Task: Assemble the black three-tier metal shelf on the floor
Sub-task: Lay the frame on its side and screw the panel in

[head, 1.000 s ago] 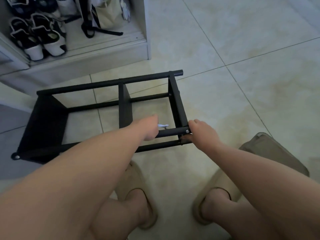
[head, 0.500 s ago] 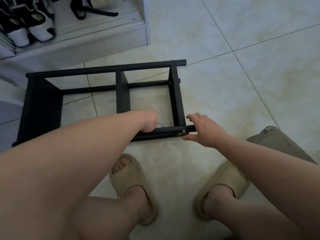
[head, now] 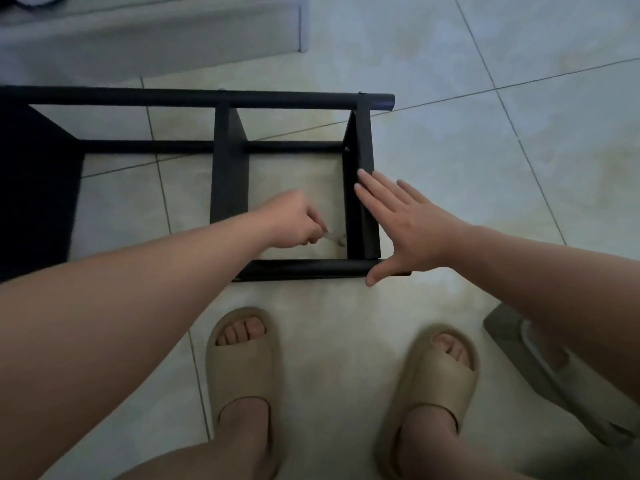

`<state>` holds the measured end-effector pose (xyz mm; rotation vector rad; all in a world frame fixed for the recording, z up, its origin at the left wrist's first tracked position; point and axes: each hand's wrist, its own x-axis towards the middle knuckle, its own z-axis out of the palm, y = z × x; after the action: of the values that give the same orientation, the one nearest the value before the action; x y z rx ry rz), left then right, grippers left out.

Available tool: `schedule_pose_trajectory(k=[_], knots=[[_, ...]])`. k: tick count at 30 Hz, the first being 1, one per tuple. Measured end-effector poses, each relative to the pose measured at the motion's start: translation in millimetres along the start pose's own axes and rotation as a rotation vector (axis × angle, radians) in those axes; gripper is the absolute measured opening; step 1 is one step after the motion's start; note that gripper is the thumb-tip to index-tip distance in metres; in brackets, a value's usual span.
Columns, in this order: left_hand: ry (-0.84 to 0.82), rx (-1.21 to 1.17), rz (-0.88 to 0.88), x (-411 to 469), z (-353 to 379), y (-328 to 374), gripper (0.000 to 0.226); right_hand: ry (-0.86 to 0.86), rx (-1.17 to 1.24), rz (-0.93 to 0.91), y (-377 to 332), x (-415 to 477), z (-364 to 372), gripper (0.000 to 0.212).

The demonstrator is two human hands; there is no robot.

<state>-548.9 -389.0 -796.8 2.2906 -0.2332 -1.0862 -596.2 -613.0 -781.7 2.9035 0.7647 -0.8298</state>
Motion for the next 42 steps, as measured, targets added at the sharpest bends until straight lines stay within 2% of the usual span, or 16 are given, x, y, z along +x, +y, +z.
schedule_pose_trajectory(k=[4, 7, 13, 18, 21, 26, 32, 39, 42], knots=[[-0.028, -0.091, 0.013, 31, 16, -14, 0.019, 0.097, -0.007, -0.079, 12, 7, 14, 0.145], [-0.063, -0.136, 0.020, 44, 26, -18, 0.014, 0.165, 0.042, -0.095, 12, 5, 28, 0.139], [-0.247, -0.318, -0.041, 37, 35, -12, 0.006, 0.194, 0.067, -0.073, -3, -15, 42, 0.137], [-0.389, -0.543, -0.098, 25, 49, -6, 0.017, 0.245, 0.112, -0.032, -33, -42, 70, 0.135], [-0.449, -0.564, -0.119, 16, 56, -5, 0.014, 0.272, 0.159, -0.015, -39, -46, 79, 0.134], [-0.336, -0.494, -0.087, 9, 66, -6, 0.004, 0.301, 0.154, -0.023, -39, -44, 82, 0.132], [-0.376, -0.568, -0.049, 8, 66, -2, 0.005, 0.326, 0.186, -0.033, -39, -42, 86, 0.132], [-0.366, -0.774, -0.148, 6, 69, -1, 0.013, 0.328, 0.202, -0.036, -39, -42, 86, 0.132], [-0.328, -0.788, -0.164, 6, 72, -2, 0.010, 0.327, 0.205, -0.036, -38, -42, 86, 0.131]])
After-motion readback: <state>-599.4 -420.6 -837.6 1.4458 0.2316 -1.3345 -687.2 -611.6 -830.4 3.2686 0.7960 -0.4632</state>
